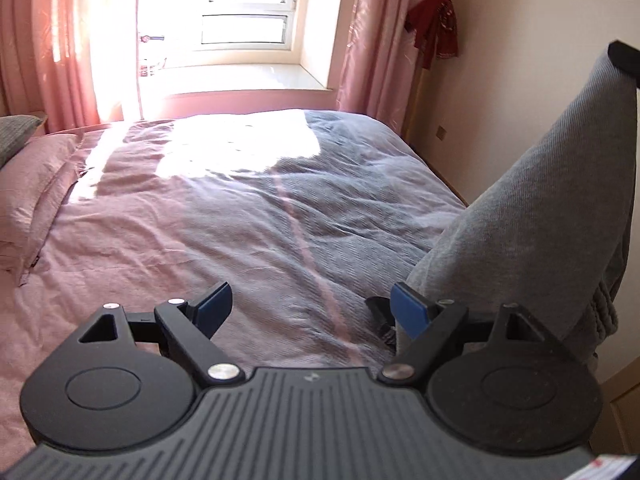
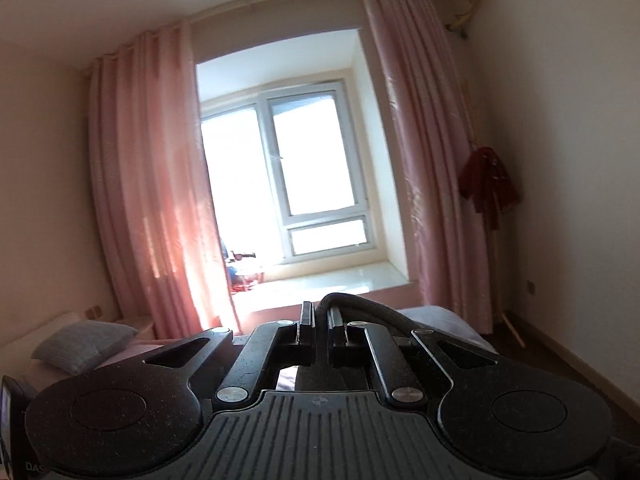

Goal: Organize objects
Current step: 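Carry the grey sweatpants with the right gripper and drop them on the bed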

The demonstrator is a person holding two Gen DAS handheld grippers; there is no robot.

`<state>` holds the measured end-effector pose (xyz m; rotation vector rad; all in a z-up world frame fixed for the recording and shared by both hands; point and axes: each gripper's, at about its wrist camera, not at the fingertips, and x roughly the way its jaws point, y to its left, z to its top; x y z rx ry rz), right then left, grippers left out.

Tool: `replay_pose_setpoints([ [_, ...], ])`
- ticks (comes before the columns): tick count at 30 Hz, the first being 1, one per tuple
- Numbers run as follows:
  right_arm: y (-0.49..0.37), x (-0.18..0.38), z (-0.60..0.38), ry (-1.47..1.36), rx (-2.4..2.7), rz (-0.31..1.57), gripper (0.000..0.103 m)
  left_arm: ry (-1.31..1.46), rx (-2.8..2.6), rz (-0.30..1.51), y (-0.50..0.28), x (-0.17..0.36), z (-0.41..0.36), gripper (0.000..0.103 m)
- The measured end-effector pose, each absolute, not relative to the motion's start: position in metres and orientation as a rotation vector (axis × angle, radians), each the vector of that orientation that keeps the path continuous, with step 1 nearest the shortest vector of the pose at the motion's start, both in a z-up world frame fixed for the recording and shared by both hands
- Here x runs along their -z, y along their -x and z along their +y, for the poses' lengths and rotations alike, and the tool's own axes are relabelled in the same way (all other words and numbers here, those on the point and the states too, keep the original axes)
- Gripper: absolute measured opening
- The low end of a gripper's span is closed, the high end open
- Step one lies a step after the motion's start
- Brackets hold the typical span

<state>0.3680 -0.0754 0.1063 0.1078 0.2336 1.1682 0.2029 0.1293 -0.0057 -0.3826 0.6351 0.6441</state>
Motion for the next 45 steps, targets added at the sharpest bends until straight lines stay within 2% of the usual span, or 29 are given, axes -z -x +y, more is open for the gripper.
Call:
replay_pose_setpoints([
  [5, -0.263, -0.132, -0.007, -0.017, -1.563, 0.121, 0.002, 0.399, -0.763, 0.578, -0.075, -0.013, 0.18, 0.084],
  [7, -0.209, -0.126, 0.026, 0.172, -1.843, 0.198, 0.003, 0.405, -0.831, 0.597, -0.021, -0.012, 0.196, 0.084],
  [9, -0.158, -0.103, 0.048, 0.328, -1.968, 0.325, 0.01, 0.421, -0.915, 0.648, 0.037, 0.001, 0.219, 0.084],
  [11, -0.12, -0.065, 0.058, 0.402, -1.899, 0.444, 0.053, 0.448, -0.996, 0.724, 0.088, 0.019, 0.233, 0.084],
  [12, -0.108, -0.045, 0.061, 0.417, -1.856, 0.528, 0.056, 0.468, -1.025, 0.762, 0.111, 0.03, 0.239, 0.084],
  [14, -0.095, 0.007, 0.056, 0.41, -1.753, 0.742, 0.056, 0.505, -1.063, 0.844, 0.149, 0.051, 0.248, 0.084],
  [17, -0.077, 0.051, 0.061, 0.407, -1.542, 1.0, 0.056, 0.514, -1.062, 0.947, 0.182, 0.071, 0.243, 0.083],
  [21, -0.082, 0.071, 0.066, 0.407, -1.385, 1.137, 0.056, 0.515, -0.993, 0.987, 0.194, 0.08, 0.219, 0.083],
  [29, -0.075, 0.057, 0.015, 0.376, -1.278, 1.168, 0.056, 0.525, -0.921, 0.988, 0.181, 0.087, 0.172, 0.083],
  [36, -0.073, 0.07, -0.013, 0.347, -1.292, 1.177, 0.056, 0.48, -0.937, 1.012, 0.183, 0.083, 0.126, 0.083],
  [45, -0.065, 0.079, -0.017, 0.341, -1.263, 1.195, 0.056, 0.465, -0.973, 1.002, 0.204, 0.074, 0.123, 0.083],
])
